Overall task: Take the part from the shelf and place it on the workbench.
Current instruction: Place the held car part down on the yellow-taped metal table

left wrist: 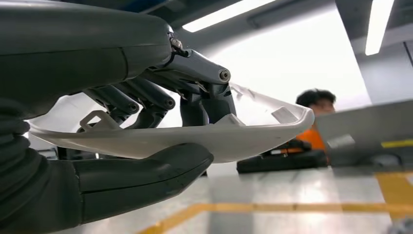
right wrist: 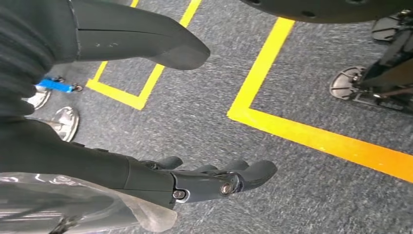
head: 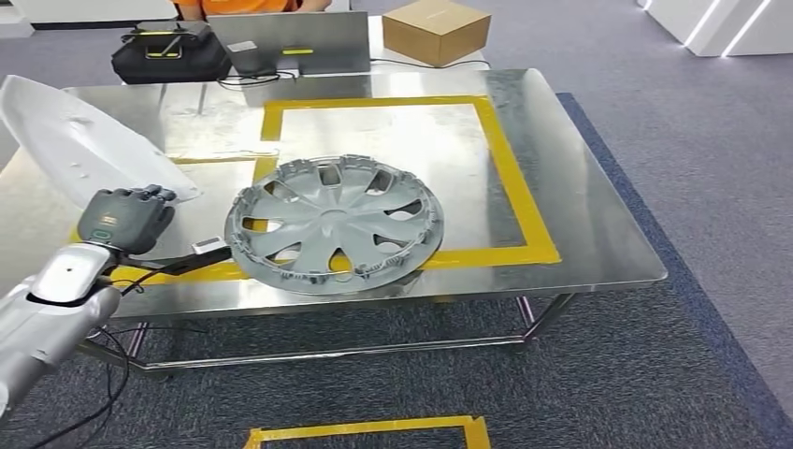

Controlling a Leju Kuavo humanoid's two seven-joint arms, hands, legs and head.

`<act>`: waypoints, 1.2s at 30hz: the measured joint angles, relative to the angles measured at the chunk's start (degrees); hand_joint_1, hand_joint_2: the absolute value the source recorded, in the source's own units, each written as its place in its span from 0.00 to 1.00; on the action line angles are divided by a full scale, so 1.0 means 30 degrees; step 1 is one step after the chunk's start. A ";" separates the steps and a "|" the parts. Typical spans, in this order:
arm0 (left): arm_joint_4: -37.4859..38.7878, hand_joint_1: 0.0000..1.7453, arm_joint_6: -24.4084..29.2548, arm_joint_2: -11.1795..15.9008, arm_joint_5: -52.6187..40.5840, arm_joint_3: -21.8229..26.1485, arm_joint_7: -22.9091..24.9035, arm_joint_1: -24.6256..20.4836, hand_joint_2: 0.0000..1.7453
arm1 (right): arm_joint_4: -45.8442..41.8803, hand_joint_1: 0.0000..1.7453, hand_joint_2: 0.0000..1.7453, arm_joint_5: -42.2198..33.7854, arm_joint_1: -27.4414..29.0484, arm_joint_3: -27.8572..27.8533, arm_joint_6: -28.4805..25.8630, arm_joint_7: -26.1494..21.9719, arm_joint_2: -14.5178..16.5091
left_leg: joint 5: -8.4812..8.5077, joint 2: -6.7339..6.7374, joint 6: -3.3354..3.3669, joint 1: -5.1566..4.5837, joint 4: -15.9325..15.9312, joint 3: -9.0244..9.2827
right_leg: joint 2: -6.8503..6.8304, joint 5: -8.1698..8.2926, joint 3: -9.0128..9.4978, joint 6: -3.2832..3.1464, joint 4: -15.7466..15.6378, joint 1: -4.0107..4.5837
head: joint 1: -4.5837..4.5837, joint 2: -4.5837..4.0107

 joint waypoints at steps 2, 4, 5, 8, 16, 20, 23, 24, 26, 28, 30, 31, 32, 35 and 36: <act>0.0828 1.00 -0.0017 -0.0530 -0.0069 -0.0593 0.0057 -0.0351 1.00 | 0.0000 0.00 1.00 0.0035 -0.0010 0.0067 0.0037 0.0029 -0.0064 | 0.0057 0.0013 0.0256 0.0055 -0.0092 0.0046 | -0.0016 -0.0565 -0.0494 0.0209 0.0892 -0.0026 | 0.0047 0.0000; 0.1525 1.00 0.0053 -0.1078 -0.0005 -0.1078 0.0082 -0.0582 1.00 | 0.0000 0.00 1.00 0.0066 -0.0004 0.0122 0.0057 0.0057 -0.0089 | 0.0044 0.0021 0.0421 0.0043 -0.0106 0.0058 | -0.0036 -0.1668 -0.1705 0.0328 0.3259 -0.0038 | 0.0102 0.0000; 0.1833 1.00 0.0091 -0.1340 0.0053 -0.1295 0.0093 -0.0623 1.00 | 0.0000 0.00 1.00 0.0077 0.0013 0.0135 0.0059 0.0069 -0.0098 | 0.0028 0.0021 0.0455 0.0019 -0.0101 0.0057 | -0.0038 -0.2114 -0.2362 0.0356 0.4521 -0.0037 | 0.0111 0.0000; 0.2406 1.00 0.0157 -0.1917 0.0217 -0.1713 0.0109 -0.0596 1.00 | 0.0000 0.00 1.00 0.0080 0.0076 0.0164 0.0059 0.0097 -0.0127 | 0.0001 -0.0003 0.0487 -0.0027 -0.0086 0.0069 | -0.0040 -0.1938 -0.2970 0.0342 0.5421 -0.0031 | 0.0115 0.0000; 0.3098 1.00 0.0550 -0.2746 0.0557 -0.2312 0.0231 -0.0523 1.00 | 0.0000 0.00 1.00 0.0062 0.0099 0.0308 0.0053 0.0118 -0.0178 | -0.0153 -0.0056 0.0070 -0.0139 0.0003 0.0073 | -0.0011 0.0236 -0.0259 -0.0167 0.0037 0.0021 | 0.0086 0.0000; 0.3233 1.00 0.0969 -0.2712 0.0956 -0.2396 0.0370 -0.0400 1.00 | 0.0000 0.00 1.00 -0.0029 0.0137 0.0308 0.0044 0.0139 -0.0184 | -0.1692 -0.0030 -0.0297 -0.0068 0.2731 -0.1114 | -0.0028 0.0266 -0.0126 -0.0553 -0.0102 -0.0078 | -0.0008 0.0000; 0.3339 1.00 0.1446 -0.2559 0.1062 -0.2387 0.0880 -0.0001 1.00 | 0.0000 0.00 1.00 -0.0115 0.0187 0.0306 0.0028 0.0208 -0.0197 | -0.2288 -0.0028 -0.0380 -0.0038 0.5203 -0.2350 | -0.0006 0.0226 -0.0072 -0.0614 -0.0088 -0.0064 | -0.0009 0.0000; 0.3371 1.00 0.1621 -0.2499 0.1040 -0.2359 0.1131 0.0113 1.00 | 0.0000 0.00 1.00 -0.0145 0.0193 0.0304 0.0026 0.0226 -0.0200 | -0.1821 -0.0028 -0.0349 -0.0039 0.4767 -0.2201 | 0.0002 0.0214 -0.0048 -0.0606 -0.0079 -0.0060 | -0.0013 0.0000; 0.3411 1.00 0.2029 -0.2335 0.1047 -0.2172 0.1563 0.0205 1.00 | 0.0000 0.00 1.00 -0.0195 0.0192 0.0301 0.0019 0.0244 -0.0198 | -0.0489 -0.0021 -0.0195 -0.0063 0.2399 -0.1177 | 0.0008 0.0182 0.0001 -0.0559 -0.0063 -0.0040 | -0.0009 0.0000; 0.3417 1.00 0.2499 -0.2109 0.1184 -0.1755 0.1894 0.0244 1.00 | 0.0004 0.00 1.00 -0.0248 0.0192 0.0300 0.0004 0.0246 -0.0195 | 0.0127 -0.0004 -0.0050 -0.0133 0.0400 -0.0272 | 0.0024 0.0146 -0.0031 -0.0443 -0.0027 0.0025 | 0.0002 0.0000; 0.3406 1.00 0.2848 -0.1838 0.1373 -0.1178 0.2114 0.0416 1.00 | 0.0007 0.00 1.00 -0.0302 0.0224 0.0301 -0.0016 0.0248 -0.0193 | 0.0078 0.0006 0.0042 -0.0206 -0.0089 -0.0058 | 0.0040 0.0149 -0.0066 -0.0265 -0.0047 0.0044 | 0.0009 0.0000; 0.3373 1.00 0.2929 -0.1705 0.1452 -0.0864 0.2177 0.0556 1.00 | 0.0005 0.00 1.00 -0.0322 0.0242 0.0301 -0.0025 0.0250 -0.0197 | 0.0111 0.0013 0.0123 -0.0169 -0.0138 -0.0032 | 0.0037 0.0136 -0.0070 -0.0166 -0.0071 0.0037 | 0.0009 0.0000; 0.3320 1.00 0.2969 -0.1583 0.1499 -0.0537 0.2215 0.0687 1.00 | 0.0004 0.00 1.00 -0.0339 0.0256 0.0301 -0.0036 0.0249 -0.0202 | 0.0154 0.0019 0.0208 -0.0121 -0.0216 0.0020 | 0.0027 0.0021 -0.0124 -0.0068 0.0018 0.0037 | 0.0018 0.0000; 0.3176 1.00 0.3016 -0.1325 0.1548 0.0301 0.2249 0.0955 1.00 | 0.0005 0.00 1.00 -0.0350 0.0254 0.0301 -0.0040 0.0248 -0.0209 | 0.0239 0.0035 0.0464 0.0002 -0.0360 0.0121 | -0.0006 -0.1334 -0.1220 0.0175 0.2321 -0.0007 | 0.0184 0.0000; 0.3162 1.00 0.3027 -0.1257 0.1537 0.0494 0.2277 0.1053 1.00 | 0.0007 0.00 1.00 -0.0352 0.0260 0.0299 -0.0036 0.0248 -0.0207 | 0.0234 0.0035 0.0509 -0.0003 -0.0356 0.0117 | -0.0012 -0.1912 -0.1842 0.0239 0.3651 -0.0040 | 0.0231 0.0000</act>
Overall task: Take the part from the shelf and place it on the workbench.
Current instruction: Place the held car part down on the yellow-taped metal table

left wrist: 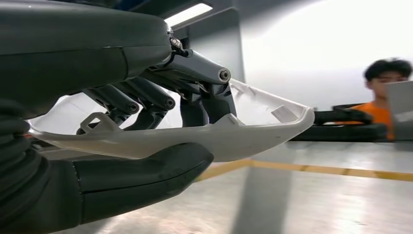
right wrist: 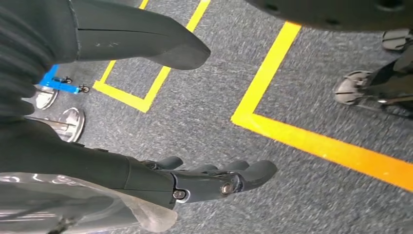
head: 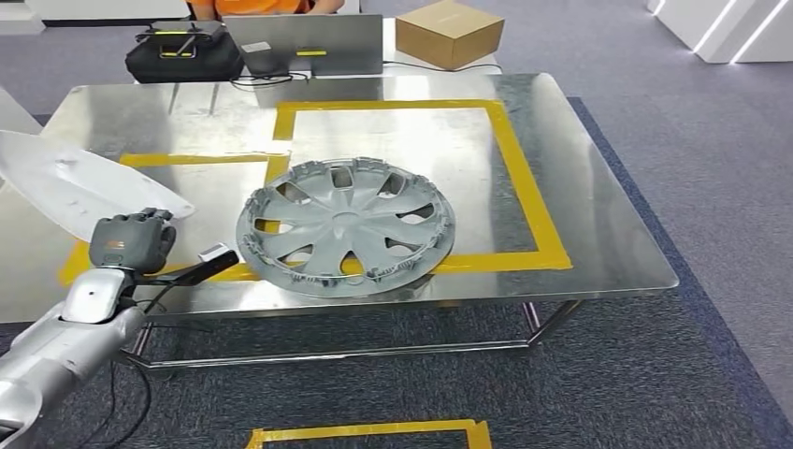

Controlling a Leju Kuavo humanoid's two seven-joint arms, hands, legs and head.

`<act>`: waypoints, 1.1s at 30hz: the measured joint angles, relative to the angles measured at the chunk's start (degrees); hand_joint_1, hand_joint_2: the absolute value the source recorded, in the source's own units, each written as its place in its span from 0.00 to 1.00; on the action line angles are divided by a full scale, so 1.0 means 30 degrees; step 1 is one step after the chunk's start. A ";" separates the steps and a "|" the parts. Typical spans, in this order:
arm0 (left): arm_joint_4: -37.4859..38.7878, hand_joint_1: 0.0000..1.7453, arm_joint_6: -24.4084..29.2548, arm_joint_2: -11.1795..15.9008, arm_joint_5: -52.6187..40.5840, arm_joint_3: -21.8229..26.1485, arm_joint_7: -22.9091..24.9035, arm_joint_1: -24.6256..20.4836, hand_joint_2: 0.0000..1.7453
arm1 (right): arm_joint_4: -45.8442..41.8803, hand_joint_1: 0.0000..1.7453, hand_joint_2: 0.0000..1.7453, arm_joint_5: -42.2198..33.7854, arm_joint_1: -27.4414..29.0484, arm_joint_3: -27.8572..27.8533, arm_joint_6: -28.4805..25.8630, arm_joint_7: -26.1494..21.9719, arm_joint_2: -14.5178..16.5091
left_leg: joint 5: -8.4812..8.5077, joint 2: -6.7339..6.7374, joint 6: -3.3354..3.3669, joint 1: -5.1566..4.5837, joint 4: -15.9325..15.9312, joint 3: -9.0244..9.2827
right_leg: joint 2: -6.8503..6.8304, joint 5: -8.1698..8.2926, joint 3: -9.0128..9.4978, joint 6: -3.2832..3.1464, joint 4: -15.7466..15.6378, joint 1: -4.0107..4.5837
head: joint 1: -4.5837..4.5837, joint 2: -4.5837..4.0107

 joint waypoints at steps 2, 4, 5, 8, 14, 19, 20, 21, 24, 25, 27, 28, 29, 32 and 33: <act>-0.0015 1.00 0.0005 0.0142 -0.0020 0.0378 0.0078 0.0254 1.00 | 0.0000 0.00 1.00 -0.0009 0.0033 -0.0005 -0.0002 0.0005 -0.0002 | -0.0011 -0.0008 0.0008 -0.0015 0.0010 0.0003 | -0.0013 -0.0370 -0.0790 0.0102 0.1585 -0.0035 | 0.0020 0.0000; -0.0015 1.00 0.0005 0.0259 0.0012 0.0839 0.0124 0.0515 1.00 | 0.0000 0.00 1.00 -0.0024 0.0039 -0.0015 -0.0013 0.0016 -0.0006 | -0.0039 -0.0029 -0.0032 -0.0005 0.0037 0.0020 | -0.0027 0.0580 -0.0221 0.0099 0.0362 -0.0038 | 0.0030 0.0000; -0.0015 1.00 0.0005 0.0326 0.0071 0.1078 0.0117 0.0626 1.00 | 0.0000 0.00 1.00 -0.0036 0.0016 -0.0018 -0.0024 0.0020 -0.0007 | -0.0074 -0.0037 -0.0088 0.0001 0.0072 0.0030 | -0.0040 0.1199 0.0451 0.0056 -0.1021 -0.0040 | 0.0032 0.0000; -0.0009 0.25 0.0020 0.0540 0.0284 0.1701 0.0017 0.0868 1.00 | 0.0000 0.00 0.25 -0.0058 -0.0028 -0.0020 -0.0044 0.0024 -0.0002 | -0.0173 -0.0030 -0.0358 -0.0108 0.0238 -0.0043 | -0.0026 0.1869 0.1856 -0.0179 -0.3580 -0.0003 | 0.0009 0.0000; -0.0006 0.00 0.0093 0.0549 0.0350 0.2388 -0.0249 0.1247 1.00 | 0.0000 0.00 0.00 -0.0058 -0.0019 -0.0025 -0.0053 0.0029 0.0000 | -0.1555 -0.0021 -0.0855 -0.0041 0.2423 -0.0941 | -0.0063 0.1931 0.1985 -0.0796 -0.3713 -0.0081 | -0.0042 0.0000; 0.0055 0.00 -0.0020 0.0451 0.0626 0.2576 -0.0584 0.1508 0.25 | 0.0000 0.00 0.00 -0.0066 -0.0008 -0.0042 -0.0076 0.0031 0.0000 | -0.1979 -0.0020 -0.0894 0.0009 0.4941 -0.2039 | -0.0042 0.1880 0.2071 -0.0865 -0.3698 -0.0065 | -0.0044 0.0000; 0.0058 0.00 -0.0160 0.0414 0.0792 0.2640 -0.0723 0.1492 0.00 | 0.0000 0.00 0.00 -0.0064 -0.0008 -0.0042 -0.0069 0.0029 0.0000 | -0.1235 -0.0018 -0.0842 0.0016 0.3668 -0.1444 | -0.0035 0.1858 0.2122 -0.0836 -0.3695 -0.0065 | -0.0048 0.0000; 0.0058 0.00 -0.0335 0.0372 0.0969 0.2700 -0.0870 0.1443 0.00 | 0.0000 0.00 0.00 -0.0064 -0.0010 -0.0042 -0.0062 0.0027 0.0000 | -0.0682 -0.0019 -0.0789 -0.0001 0.2364 -0.0814 | -0.0031 0.1829 0.2154 -0.0781 -0.3685 -0.0040 | -0.0042 0.0000; 0.0047 0.00 -0.0784 0.0123 0.1583 0.2798 -0.1429 0.1314 0.00 | 0.0000 0.00 0.00 -0.0060 -0.0027 -0.0044 -0.0051 0.0025 0.0000 | -0.0315 -0.0034 -0.0643 -0.0099 0.0400 0.0045 | -0.0034 0.1810 0.2075 -0.0488 -0.3659 0.0022 | -0.0015 0.0000; 0.0000 0.00 -0.0829 -0.0001 0.1836 0.2809 -0.1667 0.1338 0.00 | 0.0000 0.00 0.00 -0.0060 -0.0027 -0.0047 -0.0051 0.0027 0.0000 | -0.0317 -0.0042 -0.0565 -0.0109 0.0304 0.0039 | -0.0042 0.1820 0.2058 -0.0371 -0.3675 0.0013 | -0.0013 0.0000; -0.0244 0.00 -0.0834 -0.0271 0.2350 0.2822 -0.2082 0.1435 0.00 | 0.0000 0.00 0.00 -0.0064 -0.0018 -0.0057 -0.0055 0.0031 -0.0004 | -0.0258 -0.0042 -0.0344 -0.0057 0.0239 0.0065 | -0.0055 0.1609 0.1933 -0.0149 -0.3495 -0.0015 | -0.0008 0.0000; -0.0450 0.00 -0.0841 -0.0423 0.2680 0.2824 -0.2285 0.1477 0.00 | 0.0000 0.00 0.00 -0.0066 -0.0022 -0.0060 -0.0057 0.0029 -0.0004 | -0.0226 -0.0038 -0.0223 -0.0018 0.0195 0.0084 | -0.0056 0.1239 0.1653 -0.0055 -0.2932 -0.0021 | 0.0044 0.0000; -0.0705 0.00 -0.0889 -0.0604 0.3128 0.2831 -0.2526 0.1545 0.00 | 0.0000 0.00 0.00 -0.0069 -0.0029 -0.0062 -0.0053 0.0029 -0.0004 | -0.0212 -0.0029 -0.0133 0.0005 0.0179 0.0094 | -0.0057 0.0703 0.1176 0.0019 -0.1966 -0.0032 | 0.0093 0.0000; -0.2051 0.00 -0.1417 -0.1209 0.5473 0.2942 -0.3558 0.2141 0.00 | 0.0007 0.00 0.00 -0.0113 0.0027 -0.0067 -0.0015 0.0029 0.0000 | -0.0234 -0.0005 -0.0024 -0.0041 0.0194 0.0092 | -0.0068 -0.0648 -0.0548 0.0135 0.1561 -0.0041 | 0.0184 0.0000; -0.2671 0.00 -0.1649 -0.1388 0.6112 0.2981 -0.3752 0.2400 0.00 | 0.0009 0.00 0.00 -0.0133 0.0072 -0.0071 -0.0009 0.0029 0.0000 | -0.0239 -0.0011 -0.0018 -0.0051 0.0200 0.0096 | -0.0070 -0.0500 -0.0686 0.0138 0.1777 -0.0038 | 0.0195 0.0000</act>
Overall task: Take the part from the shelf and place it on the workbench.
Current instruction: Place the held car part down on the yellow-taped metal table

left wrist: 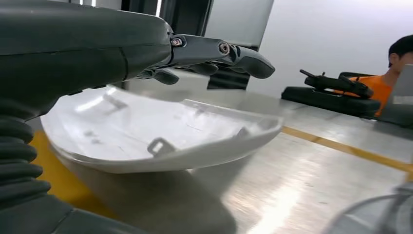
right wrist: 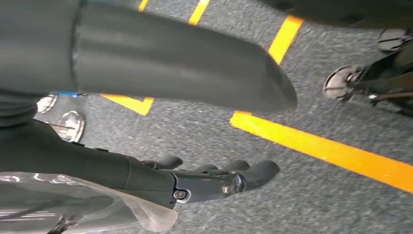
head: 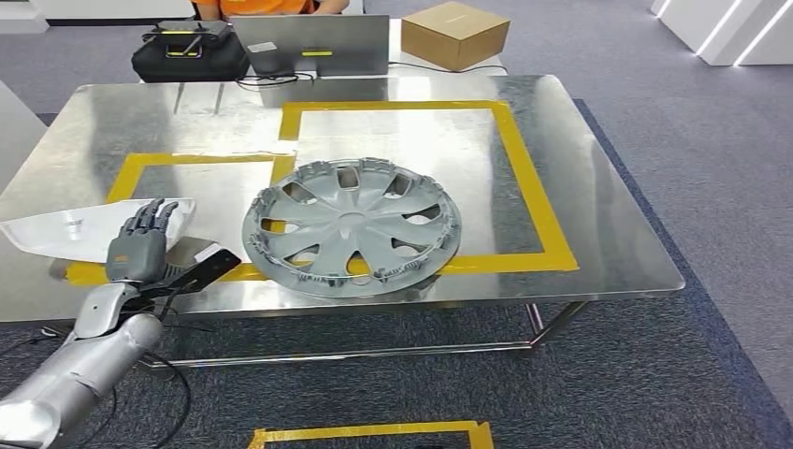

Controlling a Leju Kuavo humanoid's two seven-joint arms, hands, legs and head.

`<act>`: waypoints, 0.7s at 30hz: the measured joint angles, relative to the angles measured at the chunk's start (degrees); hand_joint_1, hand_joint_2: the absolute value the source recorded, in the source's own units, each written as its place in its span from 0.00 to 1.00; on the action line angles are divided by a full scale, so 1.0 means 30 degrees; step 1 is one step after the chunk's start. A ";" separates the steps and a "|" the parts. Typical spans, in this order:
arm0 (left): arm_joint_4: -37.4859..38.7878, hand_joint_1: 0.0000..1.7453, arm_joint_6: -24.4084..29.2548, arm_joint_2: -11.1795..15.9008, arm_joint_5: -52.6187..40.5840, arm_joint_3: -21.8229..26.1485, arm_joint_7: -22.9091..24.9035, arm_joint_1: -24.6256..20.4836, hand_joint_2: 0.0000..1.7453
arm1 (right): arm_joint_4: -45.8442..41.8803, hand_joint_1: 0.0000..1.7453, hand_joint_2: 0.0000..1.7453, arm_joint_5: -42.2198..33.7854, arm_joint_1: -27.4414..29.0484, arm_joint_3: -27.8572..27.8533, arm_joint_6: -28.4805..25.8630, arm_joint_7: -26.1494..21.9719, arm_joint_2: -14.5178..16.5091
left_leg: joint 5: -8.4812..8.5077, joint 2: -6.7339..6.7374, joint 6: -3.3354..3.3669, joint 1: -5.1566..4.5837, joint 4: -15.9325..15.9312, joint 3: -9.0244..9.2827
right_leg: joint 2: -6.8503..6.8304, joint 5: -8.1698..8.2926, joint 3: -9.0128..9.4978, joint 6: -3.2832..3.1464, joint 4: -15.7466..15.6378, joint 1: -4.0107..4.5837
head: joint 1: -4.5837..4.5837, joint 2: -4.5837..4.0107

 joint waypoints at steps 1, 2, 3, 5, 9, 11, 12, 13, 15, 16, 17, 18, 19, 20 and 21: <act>-0.0606 0.00 -0.0176 -0.0164 0.0382 0.0018 -0.0058 0.0212 0.00 | 0.0000 0.00 0.00 -0.0015 0.0033 -0.0004 -0.0002 0.0002 -0.0002 | -0.0007 -0.0019 0.0000 -0.0002 0.0005 0.0011 | -0.0001 0.0508 0.0261 -0.0029 -0.0598 0.0002 | 0.0013 0.0000; -0.1143 0.00 -0.0290 -0.0304 0.0552 0.0024 -0.0043 0.0362 0.00 | -0.0002 0.00 0.00 -0.0027 0.0042 -0.0005 -0.0004 0.0002 -0.0004 | -0.0020 -0.0041 -0.0012 0.0000 0.0013 0.0028 | -0.0003 0.1225 0.0852 -0.0083 -0.1845 0.0004 | 0.0029 0.0000; -0.1607 0.00 -0.0359 -0.0423 0.0613 0.0025 -0.0029 0.0453 0.00 | -0.0002 0.00 0.00 -0.0042 0.0024 -0.0006 -0.0005 0.0002 -0.0004 | -0.0040 -0.0060 -0.0042 -0.0017 0.0024 0.0035 | -0.0006 0.1793 0.1537 -0.0150 -0.3243 0.0014 | 0.0053 0.0000; -0.2280 0.00 -0.0428 -0.0557 0.0679 0.0058 -0.0010 0.0537 0.00 | 0.0002 0.00 0.00 -0.0055 -0.0037 -0.0002 0.0000 -0.0002 -0.0002 | -0.0074 -0.0066 -0.0176 -0.0091 0.0082 0.0000 | 0.0011 0.2336 0.2529 -0.0286 -0.5143 0.0032 | 0.0058 0.0000; -0.3375 0.00 -0.0598 -0.0735 0.2147 0.0213 -0.0773 0.0850 0.00 | 0.0005 0.00 0.00 -0.0074 0.0042 -0.0007 -0.0004 0.0011 0.0016 | -0.0212 -0.0048 -0.0520 -0.0101 0.0217 -0.0053 | 0.0032 0.2376 0.2754 -0.0594 -0.5474 0.0010 | 0.0035 0.0000; -0.4598 0.00 -0.0959 -0.1064 0.4380 0.0344 -0.1628 0.1268 0.00 | 0.0005 0.00 0.00 -0.0114 0.0059 -0.0013 -0.0049 0.0014 0.0031 | -0.1090 -0.0034 -0.0701 -0.0066 0.1503 -0.0561 | -0.0006 0.2426 0.2809 -0.0798 -0.5553 -0.0066 | -0.0034 0.0000; -0.5410 0.00 -0.1261 -0.1302 0.5662 0.0391 -0.1889 0.1582 0.00 | 0.0005 0.00 0.00 -0.0142 0.0060 -0.0024 -0.0092 0.0009 0.0029 | -0.1745 -0.0027 -0.0767 -0.0048 0.2732 -0.1071 | -0.0017 0.2416 0.2816 -0.0849 -0.5553 -0.0066 | -0.0071 0.0000; -0.6246 0.00 -0.1614 -0.1564 0.6905 0.0413 -0.2020 0.1960 0.00 | 0.0005 0.00 0.00 -0.0167 0.0069 -0.0053 -0.0138 -0.0002 0.0029 | -0.2340 -0.0026 -0.0812 -0.0029 0.4068 -0.1646 | -0.0025 0.2408 0.2818 -0.0885 -0.5547 -0.0063 | -0.0080 0.0000; -0.7991 0.00 -0.2289 -0.2084 0.9151 0.0408 -0.2076 0.2797 0.00 | 0.0005 0.00 0.00 -0.0222 0.0098 -0.0148 -0.0242 -0.0031 0.0033 | -0.2687 -0.0024 -0.0835 -0.0011 0.5577 -0.2302 | -0.0018 0.2388 0.2834 -0.0898 -0.5536 -0.0057 | -0.0078 0.0000; -0.8825 0.00 -0.2544 -0.2332 1.0108 0.0390 -0.2131 0.3173 0.00 | 0.0005 0.00 0.00 -0.0255 0.0114 -0.0213 -0.0291 -0.0044 0.0047 | -0.2280 -0.0024 -0.0807 -0.0007 0.5216 -0.2126 | -0.0006 0.2379 0.2853 -0.0896 -0.5532 -0.0056 | -0.0077 0.0000; -0.9646 0.00 -0.2741 -0.2544 1.1005 0.0370 -0.2240 0.3490 0.00 | 0.0005 0.00 0.00 -0.0291 0.0129 -0.0273 -0.0339 -0.0049 0.0069 | -0.1612 -0.0023 -0.0751 -0.0005 0.4179 -0.1637 | 0.0013 0.2364 0.2887 -0.0881 -0.5529 -0.0055 | -0.0077 0.0000; -1.0425 0.00 -0.2918 -0.2728 1.1935 0.0355 -0.2428 0.3761 0.00 | 0.0005 0.00 0.00 -0.0333 0.0146 -0.0337 -0.0384 -0.0055 0.0108 | -0.0932 -0.0020 -0.0666 -0.0012 0.2800 -0.0994 | 0.0034 0.2346 0.2912 -0.0854 -0.5528 -0.0053 | -0.0077 0.0000; -1.1111 0.00 -0.3082 -0.2885 1.2887 0.0346 -0.2669 0.3977 0.00 | 0.0005 0.00 0.00 -0.0375 0.0162 -0.0397 -0.0426 -0.0055 0.0151 | -0.0464 -0.0019 -0.0585 -0.0042 0.1566 -0.0415 | 0.0055 0.2322 0.2923 -0.0805 -0.5510 -0.0025 | -0.0073 0.0000; -1.1628 0.00 -0.3221 -0.3002 1.3707 0.0344 -0.2891 0.4136 0.00 | 0.0005 0.00 0.00 -0.0406 0.0176 -0.0441 -0.0463 -0.0053 0.0182 | -0.0234 -0.0016 -0.0521 -0.0072 0.0692 -0.0014 | 0.0072 0.2297 0.2913 -0.0744 -0.5480 0.0006 | -0.0073 0.0000; -1.2147 0.00 -0.3343 -0.3159 1.4634 0.0344 -0.3159 0.4320 0.00 | 0.0005 0.00 0.00 -0.0443 0.0189 -0.0479 -0.0507 -0.0045 0.0211 | -0.0217 -0.0017 -0.0472 -0.0109 0.0272 0.0157 | 0.0087 0.2297 0.2866 -0.0661 -0.5465 0.0021 | -0.0064 0.0000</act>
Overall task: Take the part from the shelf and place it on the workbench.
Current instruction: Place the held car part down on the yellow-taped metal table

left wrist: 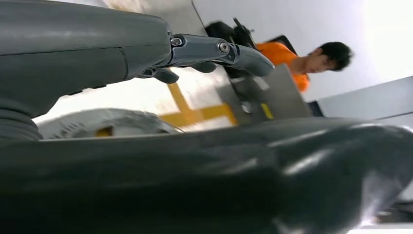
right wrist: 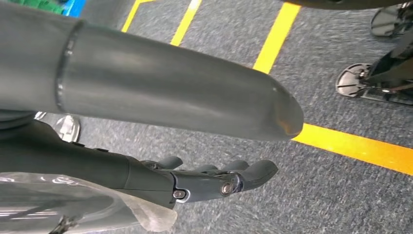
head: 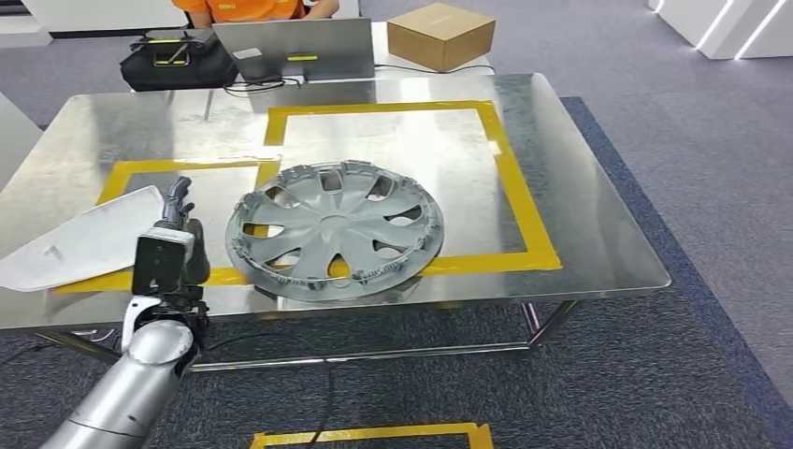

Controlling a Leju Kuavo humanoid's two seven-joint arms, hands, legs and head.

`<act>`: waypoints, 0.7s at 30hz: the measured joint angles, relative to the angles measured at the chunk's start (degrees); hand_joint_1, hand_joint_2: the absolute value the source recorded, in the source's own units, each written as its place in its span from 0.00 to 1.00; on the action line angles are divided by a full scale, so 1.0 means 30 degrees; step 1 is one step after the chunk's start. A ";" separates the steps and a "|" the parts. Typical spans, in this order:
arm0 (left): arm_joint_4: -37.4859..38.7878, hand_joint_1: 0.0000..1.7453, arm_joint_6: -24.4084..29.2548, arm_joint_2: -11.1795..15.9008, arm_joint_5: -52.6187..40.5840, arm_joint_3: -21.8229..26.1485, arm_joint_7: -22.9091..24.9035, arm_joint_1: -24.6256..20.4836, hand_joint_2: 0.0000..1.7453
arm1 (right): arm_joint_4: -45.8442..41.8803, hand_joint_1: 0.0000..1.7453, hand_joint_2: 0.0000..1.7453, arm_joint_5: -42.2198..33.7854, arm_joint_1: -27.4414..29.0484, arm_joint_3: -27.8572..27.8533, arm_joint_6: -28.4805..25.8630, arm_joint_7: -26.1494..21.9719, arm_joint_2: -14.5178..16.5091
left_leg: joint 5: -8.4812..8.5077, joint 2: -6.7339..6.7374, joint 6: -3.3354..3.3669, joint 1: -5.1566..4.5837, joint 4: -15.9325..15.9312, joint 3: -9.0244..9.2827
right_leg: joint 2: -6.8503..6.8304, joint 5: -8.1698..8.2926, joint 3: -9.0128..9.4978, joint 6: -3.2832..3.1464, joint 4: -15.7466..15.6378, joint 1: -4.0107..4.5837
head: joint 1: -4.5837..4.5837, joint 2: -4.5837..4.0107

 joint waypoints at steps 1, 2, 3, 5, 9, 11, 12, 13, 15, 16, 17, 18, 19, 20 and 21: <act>-0.0496 0.00 -0.0054 -0.0160 0.0783 0.0000 -0.0269 0.0224 0.00 | 0.0000 0.00 0.00 -0.0034 0.0012 -0.0036 -0.0044 0.0007 0.0020 | -0.0056 -0.0008 0.0031 -0.0038 -0.0089 0.0016 | 0.0007 0.0010 -0.0042 0.0097 0.0007 0.0009 | 0.0002 0.0000; -0.1039 0.00 -0.0009 -0.0313 0.1416 0.0000 -0.0550 0.0494 0.00 | 0.0000 0.00 0.00 -0.0062 0.0025 -0.0084 -0.0084 0.0015 0.0049 | -0.0057 -0.0017 0.0083 -0.0058 -0.0137 0.0004 | 0.0009 0.0039 -0.0058 0.0199 -0.0025 -0.0013 | 0.0004 0.0000; -0.1642 0.00 0.0137 -0.0478 0.1939 0.0000 -0.0895 0.0806 0.00 | 0.0000 0.00 0.00 -0.0089 0.0040 -0.0142 -0.0133 0.0027 0.0080 | -0.0031 -0.0026 0.0172 -0.0046 -0.0185 -0.0001 | 0.0009 0.0058 -0.0056 0.0319 -0.0069 -0.0023 | 0.0008 0.0000; -0.2760 0.00 0.0856 -0.0760 0.2160 0.0000 -0.1730 0.1373 0.00 | 0.0000 0.00 0.00 -0.0116 0.0057 -0.0280 -0.0226 0.0060 0.0127 | 0.0073 -0.0020 0.0397 0.0039 -0.0351 0.0060 | -0.0012 -0.0280 -0.0260 0.0504 0.0290 -0.0027 | 0.0047 0.0000; -0.4453 0.00 0.2839 -0.1254 0.1821 0.0000 -0.3285 0.2461 0.00 | 0.0000 0.00 0.00 -0.0148 0.0096 -0.0461 -0.0360 0.0155 0.0240 | 0.0138 0.0026 0.0599 0.0092 -0.0432 0.0085 | -0.0050 -0.2355 -0.2251 0.0717 0.4577 -0.0077 | 0.0230 0.0000; -0.4909 0.00 0.3527 -0.1420 0.1558 0.0000 -0.3690 0.2958 0.00 | 0.0000 0.00 0.00 -0.0144 0.0139 -0.0501 -0.0442 0.0186 0.0278 | 0.0136 0.0022 0.0599 0.0085 -0.0413 0.0084 | -0.0056 -0.2224 -0.2491 0.0772 0.5142 -0.0091 | 0.0244 0.0000; -0.5084 0.00 0.3753 -0.1491 0.1456 0.0000 -0.3838 0.3127 0.00 | 0.0000 0.00 0.00 -0.0135 0.0138 -0.0523 -0.0481 0.0191 0.0282 | 0.0132 0.0009 0.0590 0.0093 -0.0396 0.0088 | -0.0061 -0.1669 -0.2042 0.0767 0.4275 -0.0105 | 0.0246 0.0000; -0.5259 0.00 0.3944 -0.1554 0.1374 -0.0002 -0.3964 0.3244 0.00 | 0.0000 0.00 0.00 -0.0120 0.0118 -0.0548 -0.0519 0.0193 0.0286 | 0.0117 -0.0005 0.0561 0.0100 -0.0360 0.0090 | -0.0068 -0.1017 -0.1328 0.0753 0.2914 -0.0127 | 0.0255 0.0000; -0.5531 0.00 0.4181 -0.1644 0.1301 -0.0007 -0.4106 0.3365 0.00 | 0.0000 0.00 0.00 -0.0093 0.0034 -0.0584 -0.0559 0.0191 0.0322 | 0.0074 -0.0026 0.0408 0.0049 -0.0235 0.0046 | -0.0055 -0.0378 -0.0126 0.0654 0.0666 -0.0152 | 0.0255 0.0000; -0.5637 0.00 0.4255 -0.1678 0.1290 -0.0013 -0.4144 0.3391 0.00 | 0.0000 0.00 0.00 -0.0087 0.0007 -0.0590 -0.0572 0.0191 0.0362 | 0.0055 -0.0037 0.0298 0.0009 -0.0167 0.0010 | -0.0040 -0.0336 0.0163 0.0567 0.0175 -0.0151 | 0.0249 0.0000; -0.5700 0.00 0.4294 -0.1698 0.1294 -0.0016 -0.4162 0.3412 0.00 | 0.0000 0.00 0.00 -0.0087 -0.0003 -0.0590 -0.0573 0.0191 0.0401 | 0.0051 -0.0046 0.0199 -0.0034 -0.0121 -0.0018 | -0.0021 -0.0416 0.0214 0.0475 0.0124 -0.0138 | 0.0238 0.0000; -0.5764 0.00 0.4330 -0.1709 0.1299 -0.0020 -0.4180 0.3437 0.00 | 0.0000 0.00 0.00 -0.0087 0.0020 -0.0592 -0.0575 0.0191 0.0448 | 0.0040 -0.0058 0.0114 -0.0072 -0.0065 -0.0039 | -0.0016 -0.0344 0.0241 0.0371 0.0130 -0.0139 | 0.0236 0.0000; -0.5811 0.00 0.4352 -0.1718 0.1305 -0.0022 -0.4191 0.3482 0.00 | 0.0000 0.00 0.00 -0.0085 0.0041 -0.0597 -0.0577 0.0193 0.0488 | 0.0004 -0.0064 0.0035 -0.0049 -0.0029 -0.0046 | -0.0020 -0.0318 0.0212 0.0267 0.0168 -0.0160 | 0.0225 0.0000; -0.5864 0.00 0.4370 -0.1719 0.1310 -0.0022 -0.4197 0.3524 0.00 | 0.0000 0.00 0.00 -0.0084 0.0053 -0.0601 -0.0579 0.0193 0.0523 | -0.0207 -0.0056 -0.0051 -0.0039 0.0209 -0.0124 | -0.0030 -0.0273 0.0207 0.0179 0.0159 -0.0182 | 0.0206 0.0000; -0.5933 0.00 0.4410 -0.1719 0.1308 -0.0022 -0.4202 0.3559 0.00 | 0.0000 0.00 0.00 -0.0078 0.0057 -0.0608 -0.0590 0.0193 0.0557 | -0.0620 -0.0046 -0.0143 -0.0022 0.0773 -0.0340 | -0.0044 -0.0231 0.0199 0.0083 0.0141 -0.0202 | 0.0187 0.0000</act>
